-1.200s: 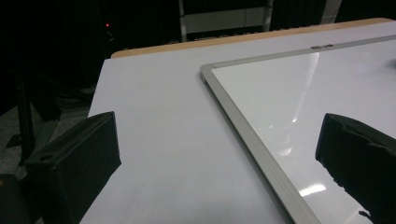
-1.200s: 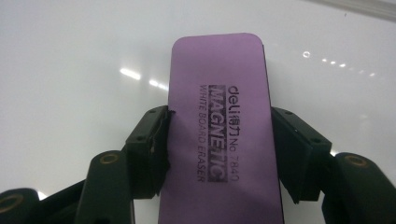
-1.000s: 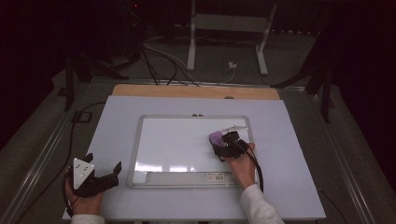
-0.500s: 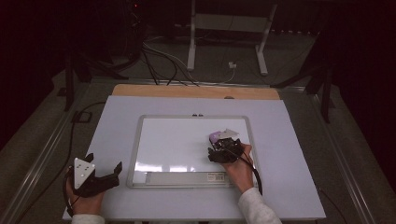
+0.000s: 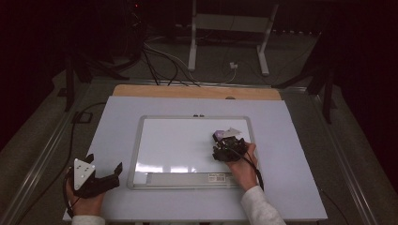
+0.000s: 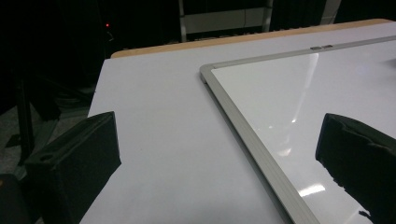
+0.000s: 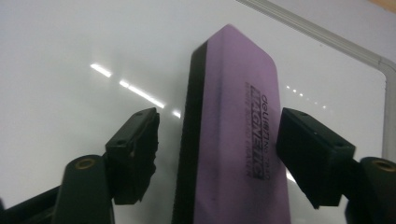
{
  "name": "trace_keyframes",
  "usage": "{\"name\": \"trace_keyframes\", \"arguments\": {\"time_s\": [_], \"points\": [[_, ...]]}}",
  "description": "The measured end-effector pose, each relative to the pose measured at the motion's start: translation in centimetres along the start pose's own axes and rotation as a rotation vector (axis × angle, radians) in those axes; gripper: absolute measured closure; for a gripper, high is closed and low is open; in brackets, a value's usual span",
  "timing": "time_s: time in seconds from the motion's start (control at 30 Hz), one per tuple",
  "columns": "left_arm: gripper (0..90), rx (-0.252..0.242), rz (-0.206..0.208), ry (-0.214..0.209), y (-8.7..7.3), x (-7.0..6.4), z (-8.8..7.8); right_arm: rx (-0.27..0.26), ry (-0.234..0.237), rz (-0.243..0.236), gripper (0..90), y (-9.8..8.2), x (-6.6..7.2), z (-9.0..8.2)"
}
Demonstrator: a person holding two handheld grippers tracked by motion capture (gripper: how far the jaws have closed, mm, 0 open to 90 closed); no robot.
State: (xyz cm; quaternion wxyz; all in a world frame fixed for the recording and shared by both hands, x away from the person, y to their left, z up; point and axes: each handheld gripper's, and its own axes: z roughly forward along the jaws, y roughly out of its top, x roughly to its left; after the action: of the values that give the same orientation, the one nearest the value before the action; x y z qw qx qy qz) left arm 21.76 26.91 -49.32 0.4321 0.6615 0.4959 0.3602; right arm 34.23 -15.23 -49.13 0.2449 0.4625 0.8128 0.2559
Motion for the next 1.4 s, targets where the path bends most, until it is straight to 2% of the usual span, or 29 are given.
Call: {"name": "trace_keyframes", "arguments": {"time_s": [0.23,0.37,0.6,0.87,1.03,1.4], "points": [[0.6,0.000,0.001,0.001,0.0,0.0,0.0,0.023,-0.018,0.010,49.3,0.1,-1.1,0.1],[0.6,0.000,0.001,0.000,0.0,0.0,0.0,-0.005,-0.023,0.003,61.2,0.1,-1.2,-0.3],[0.6,0.000,0.002,0.001,0.0,0.0,0.0,-0.028,-0.007,0.007,62.8,0.2,-0.9,-0.8],[0.6,0.000,0.001,0.000,0.0,0.0,0.0,-0.066,0.011,0.045,62.7,0.2,-1.3,-1.6],[0.6,-0.001,0.001,0.001,0.0,0.0,0.0,-0.088,0.023,0.092,62.7,0.1,-1.5,-2.3],[0.6,0.001,0.002,0.001,0.0,-0.1,0.0,-0.101,0.043,0.207,62.8,-0.5,-2.5,-3.9]]}}
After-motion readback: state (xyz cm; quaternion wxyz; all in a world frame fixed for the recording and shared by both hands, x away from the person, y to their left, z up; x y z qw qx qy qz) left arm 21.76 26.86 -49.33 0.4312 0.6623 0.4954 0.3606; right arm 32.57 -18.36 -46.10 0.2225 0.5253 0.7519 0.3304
